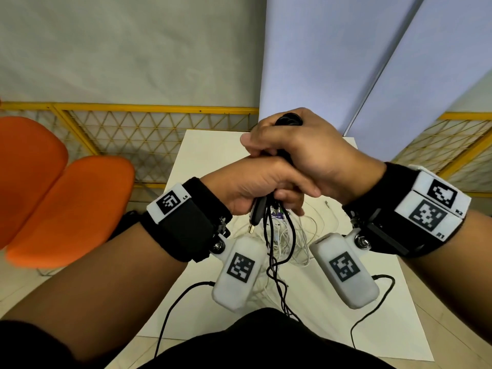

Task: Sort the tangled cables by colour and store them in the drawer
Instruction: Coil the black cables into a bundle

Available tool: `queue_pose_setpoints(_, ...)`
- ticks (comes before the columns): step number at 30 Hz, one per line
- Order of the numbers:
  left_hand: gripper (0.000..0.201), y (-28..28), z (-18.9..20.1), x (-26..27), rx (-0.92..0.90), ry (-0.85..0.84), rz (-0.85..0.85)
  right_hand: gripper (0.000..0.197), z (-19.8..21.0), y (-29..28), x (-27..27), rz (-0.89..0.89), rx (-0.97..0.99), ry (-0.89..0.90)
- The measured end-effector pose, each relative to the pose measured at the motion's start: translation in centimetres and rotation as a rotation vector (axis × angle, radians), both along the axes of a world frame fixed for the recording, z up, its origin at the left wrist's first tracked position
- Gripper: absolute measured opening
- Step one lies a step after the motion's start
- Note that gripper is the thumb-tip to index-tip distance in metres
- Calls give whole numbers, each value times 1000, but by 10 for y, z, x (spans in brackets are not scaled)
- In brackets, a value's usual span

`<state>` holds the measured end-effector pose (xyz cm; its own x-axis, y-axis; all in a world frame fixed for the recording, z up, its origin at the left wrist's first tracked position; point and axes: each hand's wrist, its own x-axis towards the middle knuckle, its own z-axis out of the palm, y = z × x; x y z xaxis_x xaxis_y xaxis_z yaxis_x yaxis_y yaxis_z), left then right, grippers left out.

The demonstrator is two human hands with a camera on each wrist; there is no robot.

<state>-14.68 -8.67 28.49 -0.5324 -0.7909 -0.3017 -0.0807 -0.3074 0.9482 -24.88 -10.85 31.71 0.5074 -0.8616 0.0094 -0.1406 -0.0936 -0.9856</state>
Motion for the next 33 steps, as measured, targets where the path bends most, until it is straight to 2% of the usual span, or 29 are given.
queue_pose_setpoints(1, 33, -1, 0, 0, -21, 3, 32, 32, -1, -1, 1, -19, 5, 6)
queue_pose_setpoints(3, 35, -3, -3, 1, -57, 6, 87, 25, -2, -3, 2, -27, 5, 17)
queue_pose_setpoints(6, 38, -8, -5, 4, -110, 59, 200, 26, -3, -8, -1, 58, 48, -3)
queue_pose_setpoints(8, 30, -12, -5, 7, -130, 157, 283, 41, -7, -12, -5, 117, 113, 1)
queue_pose_setpoints(10, 21, -16, -4, 14, -115, 238, 350, 47, -18, -13, -8, 131, 171, -27)
queue_pose_setpoints(14, 58, -20, -7, 25, -58, 188, 398, 56, -52, -7, -9, 167, 358, -199)
queue_pose_setpoints(17, 58, -21, -8, 28, -80, 153, 448, 42, -65, 1, -12, 251, 459, -279)
queue_pose_setpoints(20, 53, -24, -10, 34, -119, 89, 502, 45, -69, 2, -22, 266, 471, -109)
queue_pose_setpoints(22, 50, -26, -10, 40, -89, 114, 546, 54, -69, 1, -29, 238, 436, 13)
queue_pose_setpoints(24, 47, -28, -9, 43, -39, 154, 570, 53, -68, 1, -33, 224, 385, 76)
queue_pose_setpoints(28, 51, -28, -12, 44, 23, 168, 527, 51, -63, 0, -37, 223, 308, 174)
queue_pose_setpoints(33, 46, -26, -11, 45, 50, 57, 481, 55, -48, -4, -42, 205, 181, 359)
